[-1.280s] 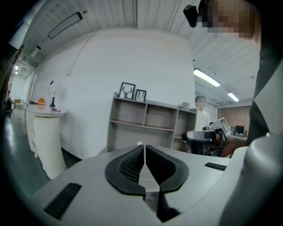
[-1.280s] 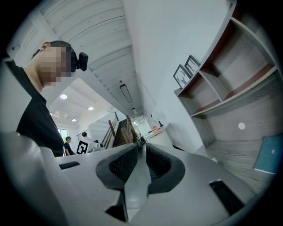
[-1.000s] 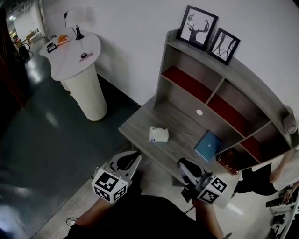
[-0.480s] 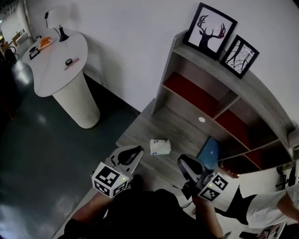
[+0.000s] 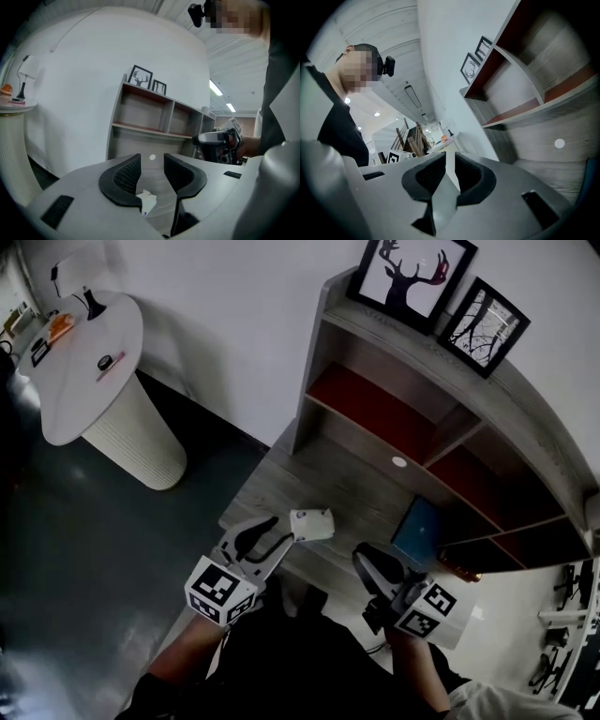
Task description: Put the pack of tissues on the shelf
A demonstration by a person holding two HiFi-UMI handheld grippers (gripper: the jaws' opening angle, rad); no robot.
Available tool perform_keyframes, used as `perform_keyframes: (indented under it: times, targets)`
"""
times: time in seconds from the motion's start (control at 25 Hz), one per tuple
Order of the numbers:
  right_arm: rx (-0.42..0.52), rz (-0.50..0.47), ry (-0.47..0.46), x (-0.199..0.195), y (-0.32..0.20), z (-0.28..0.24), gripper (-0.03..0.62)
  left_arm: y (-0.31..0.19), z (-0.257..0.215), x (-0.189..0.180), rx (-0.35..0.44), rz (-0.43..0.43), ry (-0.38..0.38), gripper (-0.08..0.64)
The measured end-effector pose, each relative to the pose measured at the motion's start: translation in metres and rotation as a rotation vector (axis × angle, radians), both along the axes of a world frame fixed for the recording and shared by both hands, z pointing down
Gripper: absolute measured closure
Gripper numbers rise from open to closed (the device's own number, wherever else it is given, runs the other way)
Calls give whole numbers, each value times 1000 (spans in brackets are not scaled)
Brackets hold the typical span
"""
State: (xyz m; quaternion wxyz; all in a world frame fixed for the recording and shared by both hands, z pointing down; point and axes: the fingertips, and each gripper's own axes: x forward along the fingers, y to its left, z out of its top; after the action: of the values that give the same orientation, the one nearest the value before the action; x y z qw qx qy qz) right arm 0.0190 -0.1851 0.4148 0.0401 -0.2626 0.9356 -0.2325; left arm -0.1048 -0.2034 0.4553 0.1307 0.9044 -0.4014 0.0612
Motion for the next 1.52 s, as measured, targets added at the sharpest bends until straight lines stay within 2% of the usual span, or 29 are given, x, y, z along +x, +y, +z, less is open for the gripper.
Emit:
perform_keyframes:
  times: [0.12, 0.36, 0.56, 0.96, 1.16, 1.28, 1.52]
  targets:
    - [-28, -13, -1, 6, -6, 6, 571, -10, 14, 8, -15, -4, -11, 380]
    - [-47, -73, 10, 10, -15, 23, 571, -26, 54, 18, -100, -24, -9, 351]
    - [-81, -85, 3, 12, -25, 40, 571, -32, 93, 24, -134, -40, -9, 329]
    - [-138, -130, -19, 7, -26, 74, 571, -34, 189, 41, -290, -49, -95, 307]
    - [-163, -133, -12, 11, -28, 95, 571, -33, 230, 49, -324, -37, -159, 295]
    - [-178, -133, -6, 15, -28, 106, 571, -35, 250, 54, -343, -31, -192, 295]
    - [-198, -134, -3, 18, -25, 112, 571, -41, 278, 64, -430, -43, -243, 295]
